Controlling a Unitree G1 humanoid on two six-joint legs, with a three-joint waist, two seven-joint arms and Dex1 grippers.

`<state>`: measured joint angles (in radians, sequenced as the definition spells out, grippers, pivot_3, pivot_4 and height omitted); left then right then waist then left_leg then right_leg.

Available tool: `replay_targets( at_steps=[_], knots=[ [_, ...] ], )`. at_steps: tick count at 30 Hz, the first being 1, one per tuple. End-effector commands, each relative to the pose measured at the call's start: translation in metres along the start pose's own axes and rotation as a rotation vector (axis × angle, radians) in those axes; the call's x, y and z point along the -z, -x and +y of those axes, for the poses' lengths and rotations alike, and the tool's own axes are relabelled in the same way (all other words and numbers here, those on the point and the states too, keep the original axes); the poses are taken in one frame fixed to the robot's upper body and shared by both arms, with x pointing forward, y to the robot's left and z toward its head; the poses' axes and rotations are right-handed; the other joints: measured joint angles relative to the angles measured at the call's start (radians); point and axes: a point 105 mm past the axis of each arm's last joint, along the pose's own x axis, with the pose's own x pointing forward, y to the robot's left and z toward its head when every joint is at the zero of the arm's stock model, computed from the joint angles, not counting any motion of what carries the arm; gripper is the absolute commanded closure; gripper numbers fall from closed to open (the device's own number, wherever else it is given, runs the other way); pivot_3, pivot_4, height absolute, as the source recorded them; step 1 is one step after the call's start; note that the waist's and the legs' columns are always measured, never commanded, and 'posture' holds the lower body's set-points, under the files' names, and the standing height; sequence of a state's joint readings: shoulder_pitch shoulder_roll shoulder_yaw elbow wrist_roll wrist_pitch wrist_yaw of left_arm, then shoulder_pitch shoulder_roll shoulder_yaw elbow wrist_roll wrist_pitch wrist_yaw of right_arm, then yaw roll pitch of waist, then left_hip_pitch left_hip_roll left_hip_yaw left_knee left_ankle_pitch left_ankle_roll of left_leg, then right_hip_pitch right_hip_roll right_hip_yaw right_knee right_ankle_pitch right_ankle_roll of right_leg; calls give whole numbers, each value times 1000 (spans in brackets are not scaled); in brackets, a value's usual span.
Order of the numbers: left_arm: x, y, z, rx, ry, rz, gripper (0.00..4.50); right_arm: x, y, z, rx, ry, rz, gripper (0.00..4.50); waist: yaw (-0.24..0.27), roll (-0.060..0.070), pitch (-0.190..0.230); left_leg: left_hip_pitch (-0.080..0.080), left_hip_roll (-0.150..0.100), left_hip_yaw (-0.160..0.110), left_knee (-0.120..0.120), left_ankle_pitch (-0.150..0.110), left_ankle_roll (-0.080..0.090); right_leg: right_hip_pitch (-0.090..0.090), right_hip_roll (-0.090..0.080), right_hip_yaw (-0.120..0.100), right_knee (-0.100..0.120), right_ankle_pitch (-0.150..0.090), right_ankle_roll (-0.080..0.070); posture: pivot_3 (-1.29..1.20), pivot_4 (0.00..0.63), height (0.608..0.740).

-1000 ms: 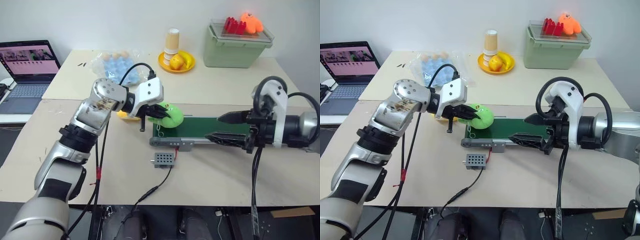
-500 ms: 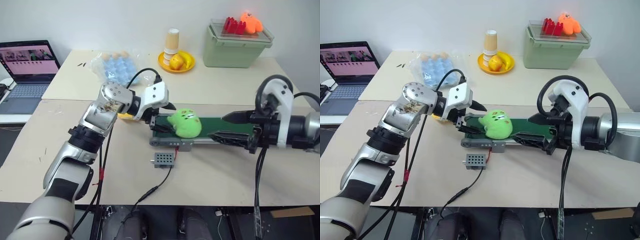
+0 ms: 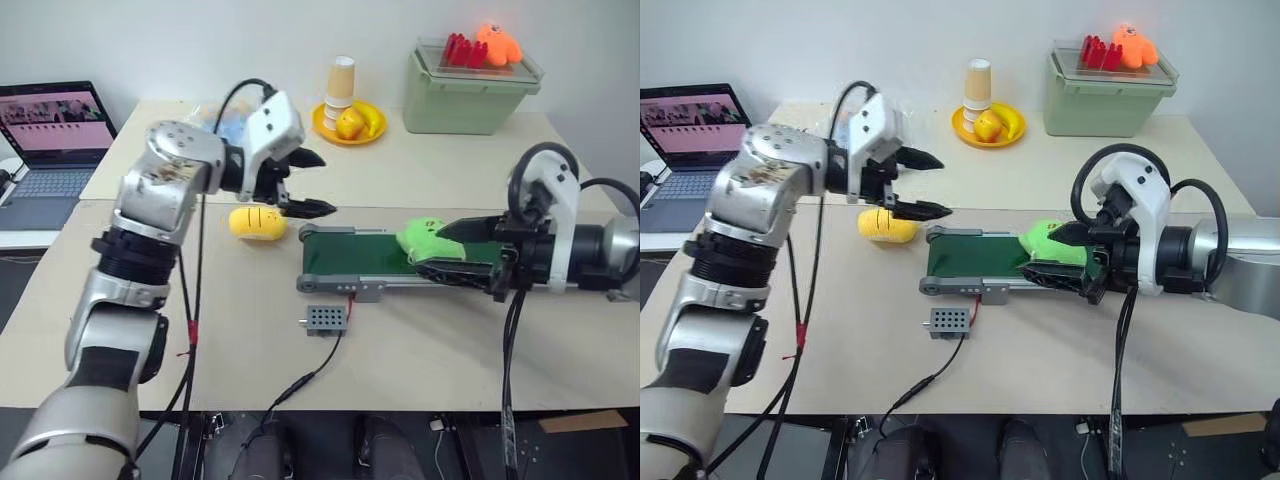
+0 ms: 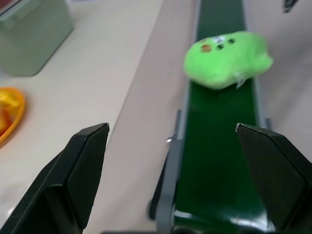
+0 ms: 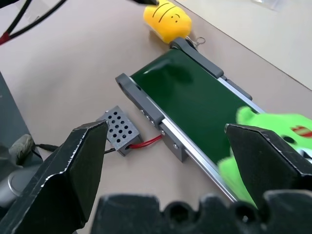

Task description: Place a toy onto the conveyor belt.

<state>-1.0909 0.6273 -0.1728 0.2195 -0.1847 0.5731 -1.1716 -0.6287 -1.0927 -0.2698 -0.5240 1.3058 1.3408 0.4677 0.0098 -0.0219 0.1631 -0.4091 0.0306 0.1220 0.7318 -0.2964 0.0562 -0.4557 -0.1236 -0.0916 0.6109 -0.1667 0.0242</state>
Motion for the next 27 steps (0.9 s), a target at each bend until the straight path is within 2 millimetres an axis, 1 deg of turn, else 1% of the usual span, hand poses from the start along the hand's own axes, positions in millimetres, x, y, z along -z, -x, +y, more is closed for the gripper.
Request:
replay_targets(
  at_steps=[1,3,4,7,8,11,14,17,21,25,27],
  knots=[
    [29,23,23,-170,49,101,57,-15,5,-1,-2,76,-41,0,0,0,0,1,0,0,0,0,0,0,0,0,0,0,0,0,150,734],
    [43,28,25,-201,75,124,57,-18,3,-3,-11,99,-40,0,1,0,0,1,0,0,0,0,0,0,0,1,0,0,0,0,150,734],
    [49,30,26,-212,105,108,57,-20,2,-4,-13,113,-42,0,1,0,0,1,0,0,0,0,0,0,0,0,0,0,0,0,150,734],
    [81,37,28,-255,138,125,57,-26,-1,-9,-18,142,-58,0,3,0,0,-1,0,0,0,0,0,0,0,-1,1,0,0,0,150,734],
    [89,38,28,-264,144,133,57,-27,-1,-10,-21,149,-59,0,3,0,0,-1,0,0,0,0,0,0,0,-1,1,0,0,0,150,734],
    [106,39,31,-306,158,140,57,-30,-1,-15,-18,167,-60,0,4,0,0,-2,0,0,0,0,0,0,0,-2,0,0,0,0,150,734],
    [111,33,32,-329,88,168,57,-36,0,-17,-14,186,-75,0,5,0,0,-4,-1,0,1,0,0,-1,0,-3,0,1,1,0,150,734],
    [115,24,33,-339,83,170,57,-42,0,-17,-13,197,-90,0,6,0,0,-5,-1,0,1,0,0,-1,0,-3,0,1,1,0,150,734],
    [122,11,31,-320,102,172,57,-44,1,-18,-3,206,-91,0,3,0,0,-5,0,0,2,0,0,-1,0,-3,0,1,1,0,150,734],
    [140,3,28,-312,137,226,57,-47,4,-18,9,214,-95,0,2,0,0,-5,-1,1,2,0,0,-1,0,-3,0,1,1,0,150,734],
    [150,0,27,-316,181,253,57,-49,6,-18,20,215,-99,0,2,0,0,-5,-1,1,2,0,0,-1,0,-3,0,1,1,0,150,734]
  ],
)
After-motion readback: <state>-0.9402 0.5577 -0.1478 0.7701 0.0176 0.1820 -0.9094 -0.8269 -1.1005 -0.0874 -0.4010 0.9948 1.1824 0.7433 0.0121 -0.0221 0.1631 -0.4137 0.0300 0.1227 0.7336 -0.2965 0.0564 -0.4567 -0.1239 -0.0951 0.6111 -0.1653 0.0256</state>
